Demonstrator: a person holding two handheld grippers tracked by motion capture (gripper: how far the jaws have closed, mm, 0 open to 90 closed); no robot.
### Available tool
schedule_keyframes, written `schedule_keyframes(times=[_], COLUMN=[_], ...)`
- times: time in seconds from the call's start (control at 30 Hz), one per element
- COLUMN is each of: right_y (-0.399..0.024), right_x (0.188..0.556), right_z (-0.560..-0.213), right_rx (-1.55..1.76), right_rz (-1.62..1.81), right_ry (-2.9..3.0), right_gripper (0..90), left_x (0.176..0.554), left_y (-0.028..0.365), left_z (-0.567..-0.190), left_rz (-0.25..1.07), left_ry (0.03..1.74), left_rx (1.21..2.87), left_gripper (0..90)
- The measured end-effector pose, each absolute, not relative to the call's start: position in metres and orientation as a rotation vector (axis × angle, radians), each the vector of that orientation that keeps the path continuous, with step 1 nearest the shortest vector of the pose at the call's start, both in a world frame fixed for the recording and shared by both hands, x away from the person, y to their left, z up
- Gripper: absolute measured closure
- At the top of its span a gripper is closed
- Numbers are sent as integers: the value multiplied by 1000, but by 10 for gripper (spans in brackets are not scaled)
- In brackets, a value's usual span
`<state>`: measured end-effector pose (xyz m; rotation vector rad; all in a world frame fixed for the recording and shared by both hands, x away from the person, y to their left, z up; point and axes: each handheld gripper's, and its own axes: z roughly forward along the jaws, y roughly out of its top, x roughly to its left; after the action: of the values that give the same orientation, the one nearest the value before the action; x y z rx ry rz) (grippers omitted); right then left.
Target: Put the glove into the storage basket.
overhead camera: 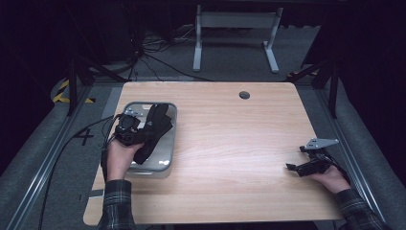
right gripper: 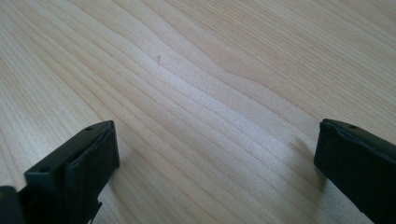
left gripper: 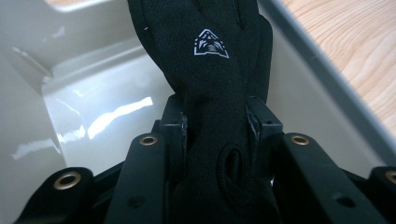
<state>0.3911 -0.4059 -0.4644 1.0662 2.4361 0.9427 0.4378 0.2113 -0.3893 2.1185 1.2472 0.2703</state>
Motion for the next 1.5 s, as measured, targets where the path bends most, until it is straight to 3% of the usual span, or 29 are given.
schedule_keyframes(times=[0.57, 1.13, 1.5], right_y=[-406, -406, -406], right_x=[392, 392, 392], right_z=[-464, -464, -464], right_rx=[1070, 1070, 1070], right_rz=[941, 940, 940], right_ry=[2431, 2432, 2432], right_gripper=[5, 5, 5], left_x=[452, 448, 434], left_y=[212, 217, 197], left_z=[-413, -403, -377], left_rz=[248, 419, 401], left_ry=[1330, 1418, 1279], left_rx=[2189, 2151, 2095], left_gripper=[619, 217, 191])
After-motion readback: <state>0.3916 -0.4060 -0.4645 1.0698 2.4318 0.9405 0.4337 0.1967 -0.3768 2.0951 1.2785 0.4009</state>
